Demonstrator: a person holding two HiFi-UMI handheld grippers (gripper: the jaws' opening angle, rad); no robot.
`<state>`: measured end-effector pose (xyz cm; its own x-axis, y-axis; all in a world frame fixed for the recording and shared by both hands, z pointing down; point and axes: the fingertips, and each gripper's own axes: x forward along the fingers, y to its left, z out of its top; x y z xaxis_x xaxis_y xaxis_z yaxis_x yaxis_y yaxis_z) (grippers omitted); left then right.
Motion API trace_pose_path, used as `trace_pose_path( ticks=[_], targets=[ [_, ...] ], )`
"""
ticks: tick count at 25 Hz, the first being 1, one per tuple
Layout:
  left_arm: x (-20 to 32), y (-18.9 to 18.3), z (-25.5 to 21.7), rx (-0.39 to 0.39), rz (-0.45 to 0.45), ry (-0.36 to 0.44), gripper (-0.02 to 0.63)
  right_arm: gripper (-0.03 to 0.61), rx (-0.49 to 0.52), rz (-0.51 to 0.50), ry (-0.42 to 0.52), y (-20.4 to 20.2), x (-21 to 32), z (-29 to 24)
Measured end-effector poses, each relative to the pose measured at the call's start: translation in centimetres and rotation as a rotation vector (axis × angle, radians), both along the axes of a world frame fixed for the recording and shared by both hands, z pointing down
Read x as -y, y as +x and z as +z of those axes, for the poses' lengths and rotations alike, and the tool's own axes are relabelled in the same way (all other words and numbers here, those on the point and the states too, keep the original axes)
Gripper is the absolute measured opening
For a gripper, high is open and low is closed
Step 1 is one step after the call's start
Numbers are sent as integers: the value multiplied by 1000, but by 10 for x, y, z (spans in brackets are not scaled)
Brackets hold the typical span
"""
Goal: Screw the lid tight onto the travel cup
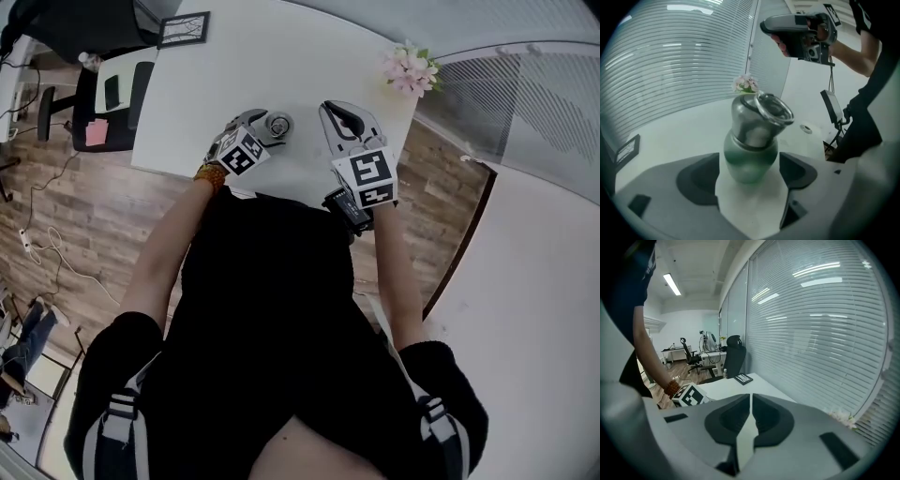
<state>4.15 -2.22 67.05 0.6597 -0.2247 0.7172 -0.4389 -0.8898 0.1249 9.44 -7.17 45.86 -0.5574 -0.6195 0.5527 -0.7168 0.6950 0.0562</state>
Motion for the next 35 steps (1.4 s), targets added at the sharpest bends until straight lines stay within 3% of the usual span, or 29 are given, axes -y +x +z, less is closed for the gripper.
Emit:
trace_pose_path(
  ticks=[3, 9, 13, 15, 18, 21, 23, 28, 35],
  targets=[
    [1, 10, 11, 1, 12, 10, 391, 0, -23, 29, 4, 9, -7, 0],
    [10, 16, 18, -19, -51, 24, 385, 0, -24, 28, 9, 12, -22, -2],
    [9, 16, 15, -11, -86, 66, 382, 0, -2, 17, 29, -6, -20, -4],
    [10, 16, 13, 2, -95, 86, 382, 0, -36, -35, 45, -28, -24, 3],
    [2, 18, 14, 24, -59, 89, 380, 5, -175, -161, 19, -53, -43, 35],
    [-7, 17, 13, 23, -26, 70, 380, 142, -270, -254, -61, -59, -58, 66],
    [-16, 15, 14, 23, -9, 51, 380, 159, -285, -277, -100, -62, -65, 76],
    [-24, 12, 17, 11, 14, 20, 380, 202, -204, -271, -230, -76, -76, 83],
    [-25, 14, 16, -24, 33, 32, 380, 209, -355, -390, -213, -84, -83, 107]
  ],
)
